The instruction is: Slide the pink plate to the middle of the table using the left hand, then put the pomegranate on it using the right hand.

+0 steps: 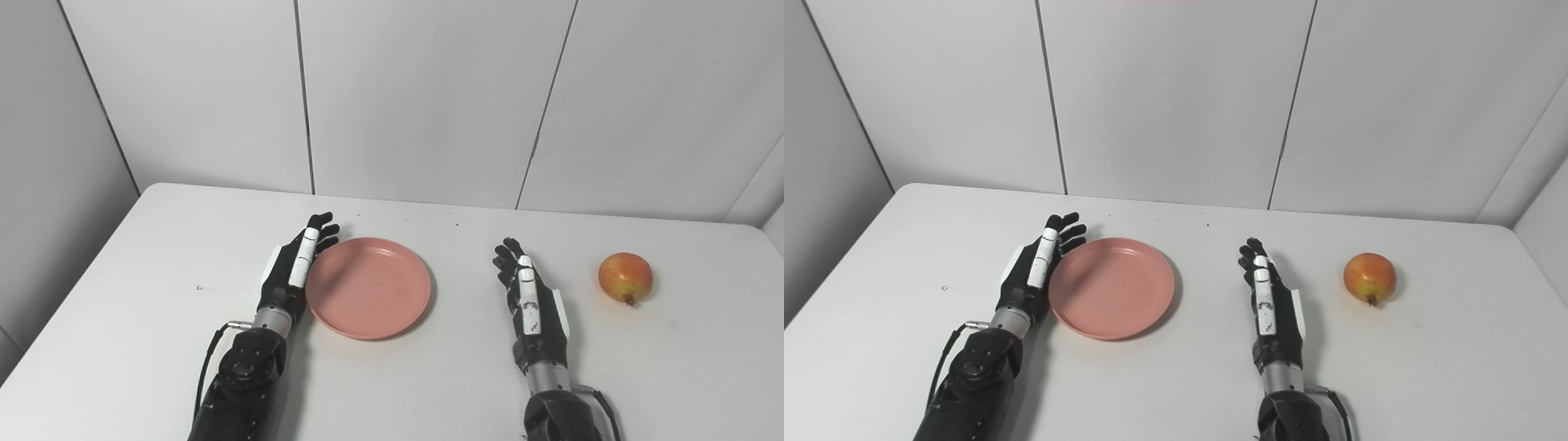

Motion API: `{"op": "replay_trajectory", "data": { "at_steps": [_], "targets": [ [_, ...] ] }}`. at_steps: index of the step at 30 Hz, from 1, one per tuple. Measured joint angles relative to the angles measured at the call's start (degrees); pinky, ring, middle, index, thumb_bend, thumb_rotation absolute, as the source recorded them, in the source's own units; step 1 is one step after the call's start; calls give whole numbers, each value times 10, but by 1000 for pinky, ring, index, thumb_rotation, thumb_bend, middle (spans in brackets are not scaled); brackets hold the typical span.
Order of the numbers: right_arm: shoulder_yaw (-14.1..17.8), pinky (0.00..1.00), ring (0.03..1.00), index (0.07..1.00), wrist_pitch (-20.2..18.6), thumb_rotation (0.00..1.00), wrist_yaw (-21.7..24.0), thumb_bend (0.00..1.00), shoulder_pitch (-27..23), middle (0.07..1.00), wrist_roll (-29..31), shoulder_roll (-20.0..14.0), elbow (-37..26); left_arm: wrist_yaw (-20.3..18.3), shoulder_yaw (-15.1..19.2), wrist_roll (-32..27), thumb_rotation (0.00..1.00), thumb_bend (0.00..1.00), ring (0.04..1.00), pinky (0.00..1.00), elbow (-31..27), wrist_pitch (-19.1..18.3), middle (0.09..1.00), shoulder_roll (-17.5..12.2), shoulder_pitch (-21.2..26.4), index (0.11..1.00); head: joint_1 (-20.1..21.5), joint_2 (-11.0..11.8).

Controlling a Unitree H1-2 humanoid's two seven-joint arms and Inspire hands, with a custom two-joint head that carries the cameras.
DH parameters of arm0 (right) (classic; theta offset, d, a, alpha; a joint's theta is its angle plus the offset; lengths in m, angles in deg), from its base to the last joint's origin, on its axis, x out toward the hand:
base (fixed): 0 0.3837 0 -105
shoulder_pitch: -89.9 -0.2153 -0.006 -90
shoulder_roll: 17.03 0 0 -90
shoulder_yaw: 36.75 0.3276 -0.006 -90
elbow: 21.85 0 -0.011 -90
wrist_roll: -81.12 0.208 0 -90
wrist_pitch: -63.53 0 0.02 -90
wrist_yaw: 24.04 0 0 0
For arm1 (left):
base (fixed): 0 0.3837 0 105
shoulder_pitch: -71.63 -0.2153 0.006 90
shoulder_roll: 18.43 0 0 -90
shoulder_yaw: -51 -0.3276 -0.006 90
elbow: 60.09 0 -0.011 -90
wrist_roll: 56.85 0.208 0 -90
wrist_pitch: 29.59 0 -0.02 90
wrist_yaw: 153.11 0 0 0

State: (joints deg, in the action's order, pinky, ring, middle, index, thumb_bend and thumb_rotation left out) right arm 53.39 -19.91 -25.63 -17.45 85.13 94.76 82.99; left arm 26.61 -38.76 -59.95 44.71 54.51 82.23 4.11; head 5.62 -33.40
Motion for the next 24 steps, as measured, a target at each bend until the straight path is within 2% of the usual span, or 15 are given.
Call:
{"op": "replay_trajectory", "data": {
  "at_steps": [11,14,24],
  "targets": [
    [-1,927,890,879,2,947,0,610,0,881,6,2,0,-1,-14,0,1000,711,883,864,-16,0,881,20,-11,873,0,-4],
    [-2,929,893,881,2,948,0,612,0,883,5,3,0,1,-18,8,1000,708,882,860,-21,0,884,33,-16,879,0,-4],
    [-3,936,889,868,2,938,-3,614,1,875,0,6,0,1,-29,21,1000,711,894,848,-32,0,904,45,-25,897,5,-10]
  ]
}}
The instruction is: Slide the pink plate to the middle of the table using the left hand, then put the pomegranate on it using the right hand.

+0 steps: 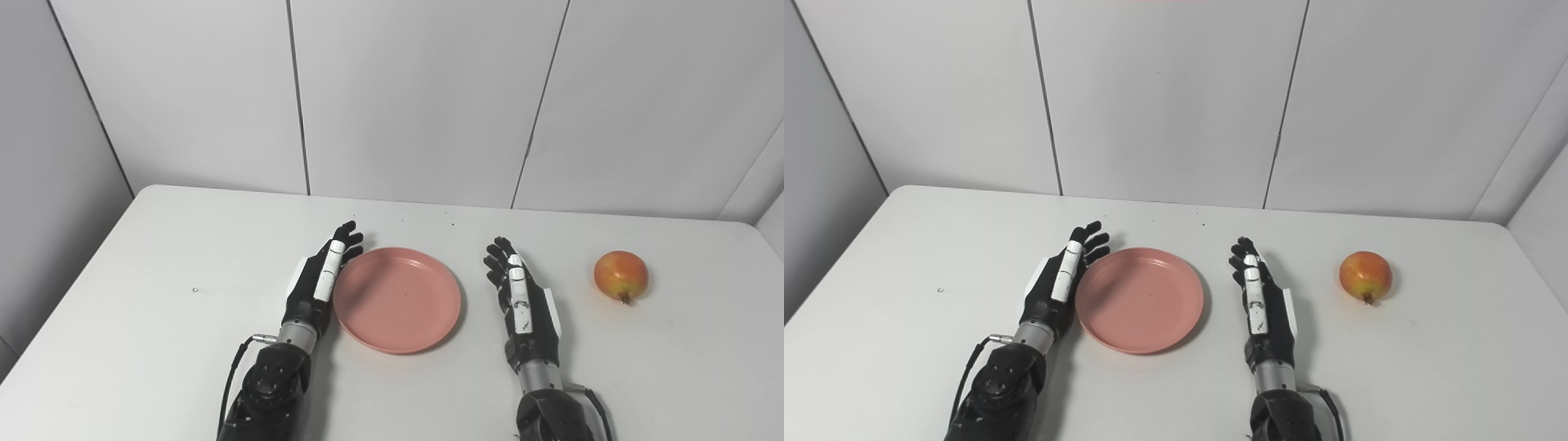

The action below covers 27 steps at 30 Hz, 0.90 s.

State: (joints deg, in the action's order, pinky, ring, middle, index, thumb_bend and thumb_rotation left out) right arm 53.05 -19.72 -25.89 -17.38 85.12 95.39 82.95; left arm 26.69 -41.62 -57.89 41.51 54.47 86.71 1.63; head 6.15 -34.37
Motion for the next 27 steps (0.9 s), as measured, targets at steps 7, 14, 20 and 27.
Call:
{"op": "replay_trajectory", "data": {
  "at_steps": [7,14,20,27],
  "targets": [
    [0,923,881,868,0,932,-3,603,0,869,-2,7,1,-4,-7,2,1000,698,904,864,-5,0,909,4,-4,900,7,-2],
    [1,903,872,847,0,920,-4,599,0,867,-4,9,2,-8,-16,1,1000,701,919,879,-10,0,919,9,-11,910,11,-5],
    [0,910,881,881,0,956,-9,596,-1,876,-9,9,3,-18,-19,0,1000,700,918,880,-14,-2,919,9,-12,915,14,-7],
    [0,919,883,880,0,951,-10,591,-1,874,-14,9,3,-28,-32,1,1000,729,933,890,-26,-11,930,10,-18,926,14,-8]
  ]
}}
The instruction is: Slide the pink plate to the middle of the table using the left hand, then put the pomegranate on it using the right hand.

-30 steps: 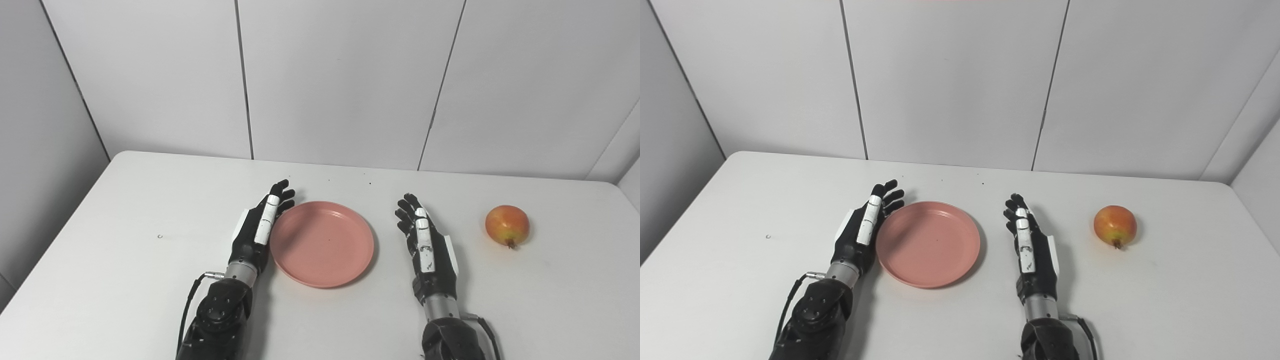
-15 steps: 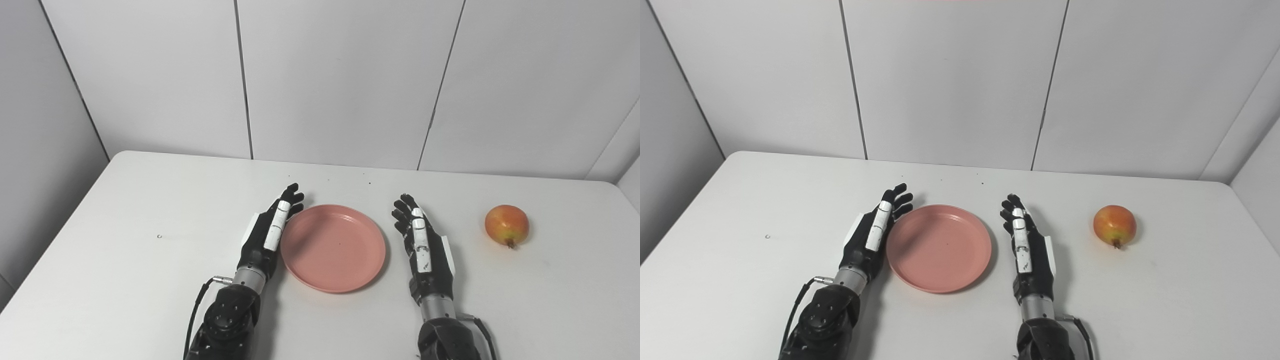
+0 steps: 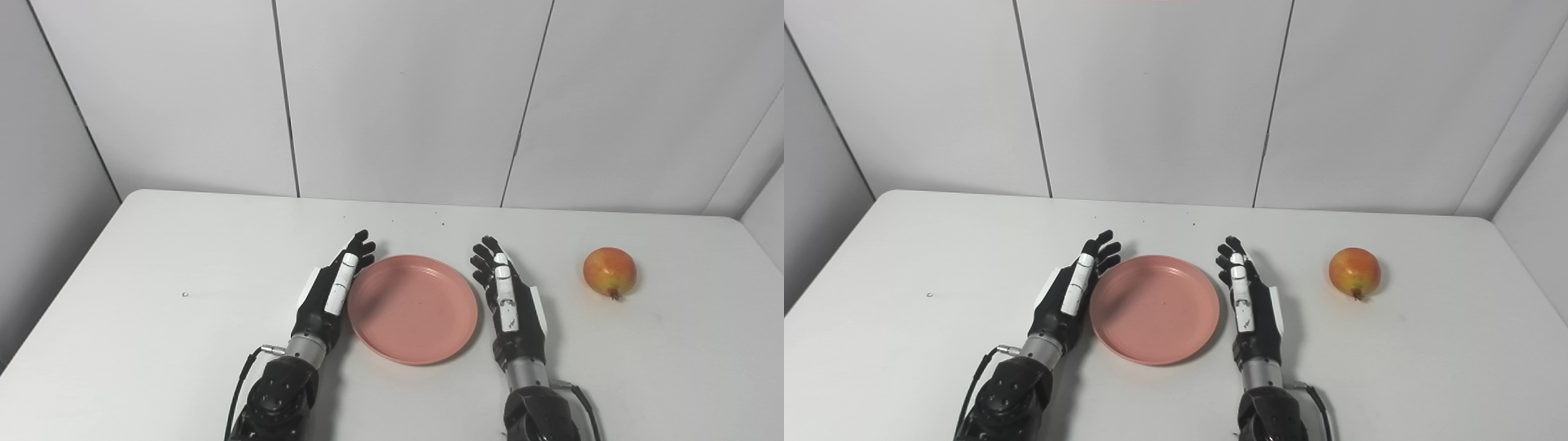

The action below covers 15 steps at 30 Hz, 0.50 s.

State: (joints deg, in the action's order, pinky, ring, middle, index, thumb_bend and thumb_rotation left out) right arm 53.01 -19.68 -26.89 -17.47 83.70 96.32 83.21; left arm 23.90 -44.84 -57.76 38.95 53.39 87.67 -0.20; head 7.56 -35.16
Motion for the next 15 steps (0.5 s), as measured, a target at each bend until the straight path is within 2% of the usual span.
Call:
{"op": "replay_trajectory", "data": {
  "at_steps": [15],
  "targets": [
    [0,908,880,880,0,935,-1,583,0,875,-3,1,0,-3,-5,0,1000,738,936,890,-18,-16,931,2,-7,925,3,-5]
  ]
}}
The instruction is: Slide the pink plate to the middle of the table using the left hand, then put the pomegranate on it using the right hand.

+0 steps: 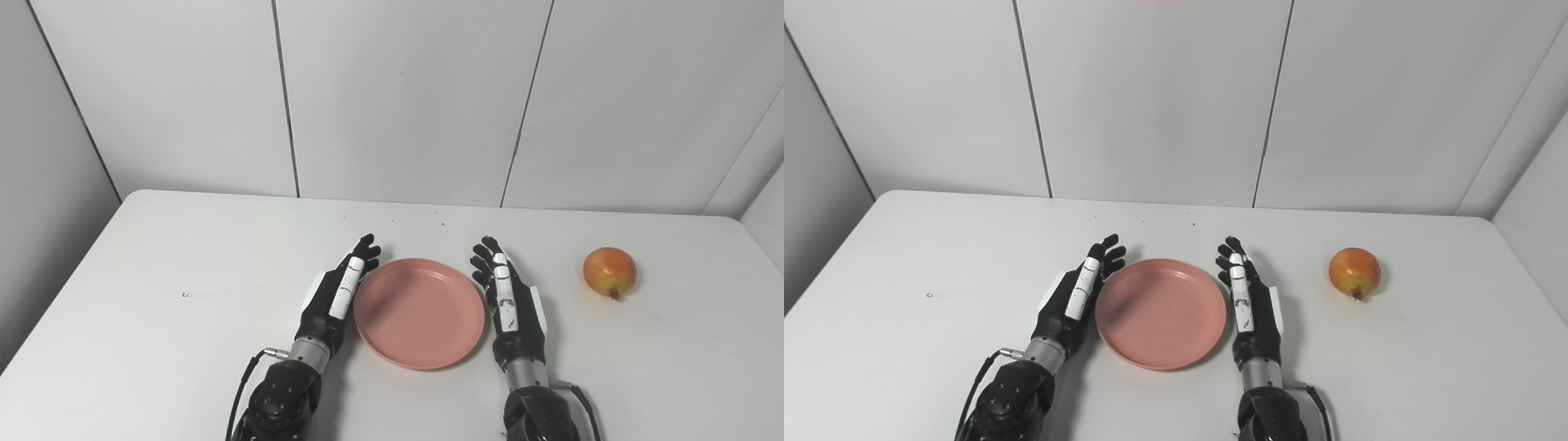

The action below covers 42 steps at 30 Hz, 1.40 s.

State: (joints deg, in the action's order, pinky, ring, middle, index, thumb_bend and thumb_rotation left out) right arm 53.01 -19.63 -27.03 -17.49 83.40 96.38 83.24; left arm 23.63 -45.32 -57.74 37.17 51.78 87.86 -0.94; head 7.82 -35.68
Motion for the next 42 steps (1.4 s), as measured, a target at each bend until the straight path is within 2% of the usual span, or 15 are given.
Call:
{"op": "replay_trajectory", "data": {
  "at_steps": [8,13,16,19,22,25,28,35,39,42],
  "targets": [
    [-7,995,922,902,0,972,-13,639,10,894,-29,0,-15,0,3,0,1000,698,925,892,0,2,922,0,0,917,-1,-3],
    [-12,880,874,867,4,922,-47,579,17,864,-91,-6,-28,0,5,0,1000,682,920,878,7,11,921,-1,0,915,0,-4],
    [-15,876,885,866,6,896,-69,577,20,864,-127,-8,-56,1,5,2,1000,685,915,873,8,13,914,-1,0,909,0,-4],
    [-18,830,857,862,11,832,-85,598,20,862,-157,-17,-85,1,5,3,1000,684,915,872,10,16,916,-1,0,912,-1,-3],
    [-17,868,890,876,11,799,-94,598,20,878,-183,-26,-100,1,5,9,1000,677,916,872,10,18,917,0,0,913,0,-3],
    [-14,861,892,879,11,755,-99,637,20,878,-195,-36,-124,1,5,10,1000,674,915,873,10,18,916,0,0,912,2,-2],
    [-7,807,871,882,11,690,-104,657,20,872,-202,-42,-140,1,5,10,1000,677,917,874,10,18,916,0,0,912,4,-2],
    [3,802,854,872,8,494,-113,689,19,861,-233,-65,-143,0,8,10,1000,682,915,872,14,26,916,0,0,910,13,-1],
    [9,770,831,865,8,439,-113,709,10,850,-239,-77,-143,0,8,10,1000,687,917,874,14,26,919,0,0,915,17,0],
    [10,784,831,861,5,420,-112,732,2,845,-240,-86,-143,0,8,10,1000,685,918,875,14,26,922,0,0,917,15,-2]
  ]
}}
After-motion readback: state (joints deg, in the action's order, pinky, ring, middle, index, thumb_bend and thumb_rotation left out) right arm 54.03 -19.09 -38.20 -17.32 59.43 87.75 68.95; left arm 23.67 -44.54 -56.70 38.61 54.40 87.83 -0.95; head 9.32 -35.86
